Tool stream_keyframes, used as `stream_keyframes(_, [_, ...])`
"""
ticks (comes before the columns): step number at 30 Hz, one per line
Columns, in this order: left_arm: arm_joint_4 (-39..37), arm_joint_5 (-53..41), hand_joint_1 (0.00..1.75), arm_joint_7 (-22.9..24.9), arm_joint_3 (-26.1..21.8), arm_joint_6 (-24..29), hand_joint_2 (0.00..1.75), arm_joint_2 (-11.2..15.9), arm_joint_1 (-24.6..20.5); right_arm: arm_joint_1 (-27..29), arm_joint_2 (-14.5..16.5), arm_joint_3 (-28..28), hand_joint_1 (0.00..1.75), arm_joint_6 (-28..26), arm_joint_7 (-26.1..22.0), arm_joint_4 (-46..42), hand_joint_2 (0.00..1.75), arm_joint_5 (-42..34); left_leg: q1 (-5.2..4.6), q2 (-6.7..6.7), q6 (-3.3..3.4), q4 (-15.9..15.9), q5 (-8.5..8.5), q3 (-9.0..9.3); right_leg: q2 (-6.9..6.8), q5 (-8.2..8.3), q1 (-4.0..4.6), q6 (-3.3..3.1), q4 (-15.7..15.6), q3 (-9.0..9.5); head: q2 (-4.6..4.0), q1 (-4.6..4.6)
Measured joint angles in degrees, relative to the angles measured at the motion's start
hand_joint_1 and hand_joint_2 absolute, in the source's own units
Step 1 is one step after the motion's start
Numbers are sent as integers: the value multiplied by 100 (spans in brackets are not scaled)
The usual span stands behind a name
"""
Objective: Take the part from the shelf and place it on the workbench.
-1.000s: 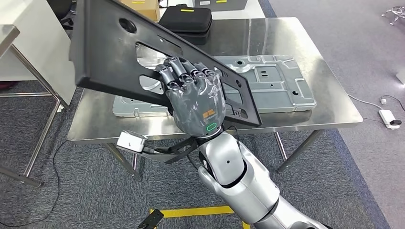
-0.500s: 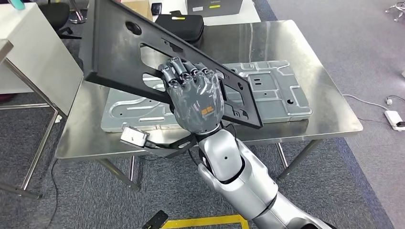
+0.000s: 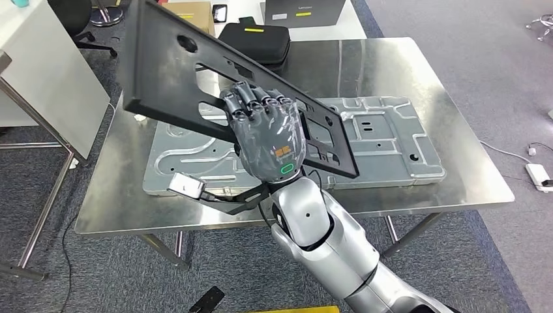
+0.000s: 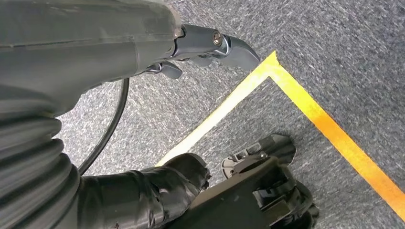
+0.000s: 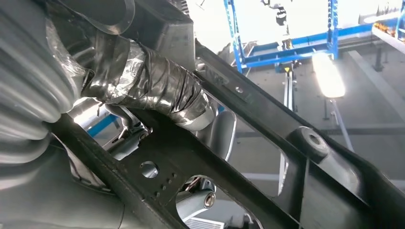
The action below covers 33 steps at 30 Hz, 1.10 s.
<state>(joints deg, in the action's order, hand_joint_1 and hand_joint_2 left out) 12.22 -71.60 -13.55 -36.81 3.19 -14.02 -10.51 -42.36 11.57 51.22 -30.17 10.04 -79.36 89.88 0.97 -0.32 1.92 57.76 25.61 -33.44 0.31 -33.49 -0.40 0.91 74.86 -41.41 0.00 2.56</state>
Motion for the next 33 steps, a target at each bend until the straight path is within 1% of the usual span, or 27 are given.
stream_keyframes(1, [0, 1, 0, 0, 0, -1, 175, 0, 5, 2, -14, 5, 175, 9, 11, 4, 175, 0, -3, -6, 0, 9, 46, 47, 0, 108, 2, -9, -27, -78, 0, 1])
stream_keyframes(2, [0, 1, 0, 0, 0, -3, 175, -1, 10, 0, -26, 10, 175, 20, 29, 7, 175, 0, -5, -13, -4, 16, 97, 109, 0, 341, 8, -32, -283, -38, 0, 1])
stream_keyframes(3, [0, 0, 0, 0, 1, -7, 175, -5, 15, -5, -35, 15, 175, 33, 48, 10, 175, 0, -7, -16, -13, 21, 152, 175, -1, 645, 21, -72, -689, 70, 0, 1])
stream_keyframes(4, [-1, -2, 0, 0, 2, -12, 175, -11, 19, -12, -45, 20, 175, 53, 67, 17, 175, 0, -9, -17, -28, 19, 201, 236, -4, 867, 46, -113, -1047, 177, 0, -2])
stream_keyframes(5, [-1, -3, 0, 1, 4, -16, 175, -16, 17, -26, -51, 24, 175, 75, 82, 27, 175, 0, -10, -17, -52, 14, 242, 274, -6, 998, 74, -154, -1355, 272, 0, 1])
stream_keyframes(6, [-2, -4, 0, 3, 7, -20, 175, -21, 12, -38, -57, 28, 175, 93, 88, 41, 175, 0, -9, -15, -85, 1, 275, 300, -7, 1056, 101, -192, -1509, 323, 0, -3])
stream_keyframes(8, [-2, -3, 0, 8, 11, -28, 175, -22, 0, -55, -66, 32, 175, 108, 86, 76, 175, 0, -21, -12, -158, 9, 291, 344, -2, 1019, 118, -257, -1584, 386, 0, -2])
stream_keyframes(9, [-2, 1, 0, 12, 13, -36, 175, -21, -5, -55, -68, 32, 175, 106, 78, 90, 175, 0, -23, -8, -187, 49, 299, 353, 1, 1035, 101, -285, -1602, 436, 0, -5])
stream_keyframes(10, [-2, 5, 0, 14, 14, -39, 175, -19, -10, -59, -68, 32, 175, 103, 69, 104, 175, 0, -26, -5, -208, 177, 307, 311, 3, 1024, 78, -313, -1641, 494, 0, -5])
stream_keyframes(11, [-2, 7, 0, 19, 14, -30, 175, -17, -17, -65, -66, 32, 175, 99, 59, 112, 175, 0, -22, -3, -227, 383, 360, 202, 4, 1017, 54, -336, -1675, 550, 0, -9])
stream_keyframes(14, [-2, 4, 0, 54, 19, 37, 175, -16, -24, -67, -66, 33, 175, 97, 50, 135, 175, 0, -2, -2, -291, 1366, 742, -428, 1, 955, 39, -388, -1710, 637, 0, -15])
stream_keyframes(15, [-2, 4, 0, 63, 20, 49, 175, -16, -18, -61, -67, 33, 175, 97, 51, 143, 175, 0, 7, -1, -308, 1560, 806, -601, 6, 930, 39, -391, -1704, 653, 0, -15])
stream_keyframes(16, [-2, 8, 0, 67, 20, 51, 175, -16, -14, -57, -68, 33, 175, 98, 58, 150, 175, 0, 15, 0, -322, 1558, 741, -684, 15, 903, 38, -387, -1692, 670, 0, -15])
stream_keyframes(17, [-2, 12, 0, 65, 20, 51, 175, -15, -11, -56, -68, 33, 175, 98, 66, 152, 175, 0, 23, 1, -330, 1348, 544, -661, 25, 872, 35, -377, -1673, 693, 0, -16])
stream_keyframes(18, [-2, 16, 0, 58, 20, 50, 175, -11, -11, -56, -69, 33, 175, 99, 75, 153, 175, 0, 28, 2, -331, 972, 260, -549, 33, 834, 31, -362, -1651, 722, 0, -15])
stream_keyframes(19, [-2, 20, 0, 47, 20, 49, 175, -7, -12, -58, -70, 33, 173, 99, 85, 154, 175, 0, 29, 3, -322, 589, 33, -418, 38, 796, 29, -341, -1630, 747, 0, -14])
stream_keyframes(20, [-2, 19, 0, 28, 21, 44, 175, -3, -19, -63, -73, 33, 171, 101, 91, 156, 175, 0, 14, 4, -302, 276, -85, -314, 39, 769, 29, -317, -1609, 756, 0, -15])
stream_keyframes(21, [-2, 17, 0, 9, 23, 37, 175, 0, -28, -68, -75, 33, 170, 102, 99, 158, 175, 0, -2, 2, -272, 101, -148, -257, 38, 749, 32, -289, -1595, 750, 0, -14])
stream_keyframes(23, [-2, 16, 0, -18, 27, 12, 175, 2, -35, -76, -82, 36, 169, 104, 125, 170, 175, 0, -31, -6, -205, 36, -141, -244, 35, 734, 39, -226, -1589, 733, 0, -16])
stream_keyframes(25, [-2, 25, 0, -19, 28, -9, 175, -3, -30, -85, -86, 49, 169, 104, 179, 180, 175, 0, 2, -1, -137, 7, -202, -212, 27, 666, 42, -162, -1539, 715, 0, -13])
stream_keyframes(26, [-2, 32, 0, -18, 28, -14, 175, -7, -35, -101, -90, 59, 169, 104, 205, 185, 175, 0, 18, 4, -106, -17, -213, -194, 21, 570, 42, -136, -1396, 653, 0, -10])
stream_keyframes(27, [-2, 40, 0, -18, 28, -17, 175, -10, -43, -116, -96, 68, 169, 104, 224, 191, 175, 0, 33, 9, -81, -35, -218, -179, 15, 422, 37, -112, -1130, 526, 0, -8])
stream_keyframes(29, [-2, 52, 0, -8, 28, -18, 87, -10, -55, -137, -119, 92, 171, 104, 268, 214, 175, 0, 29, 11, -52, -35, -209, -176, 8, 92, 15, -76, -353, 138, 0, -5])
stream_keyframes(30, [-2, 49, 0, 15, 29, -9, 44, -10, -55, -147, -137, 120, 171, 104, 325, 232, 175, 0, 29, 11, -49, -30, -202, -175, 5, 14, -1, -61, -48, -31, 0, -5])
stream_keyframes(31, [-2, 36, 0, 53, 30, 7, 0, -10, -53, -169, -159, 168, 171, 108, 412, 259, 175, 0, 29, 9, -49, -23, -194, -174, 3, 40, -16, -51, 70, -114, 0, -5])
stream_keyframes(32, [-2, 20, 0, 98, 32, 25, 0, -13, -51, -212, -183, 234, 170, 114, 532, 293, 175, 0, 30, 4, -56, -10, -183, -172, 1, 182, -30, -48, -59, -76, 0, -4])
stream_keyframes(33, [-2, 0, 0, 141, 36, 41, 0, -18, -51, -280, -205, 317, 169, 123, 676, 335, 175, 0, 32, 0, -70, 10, -168, -169, -2, 399, -42, -52, -398, 68, 0, -4])
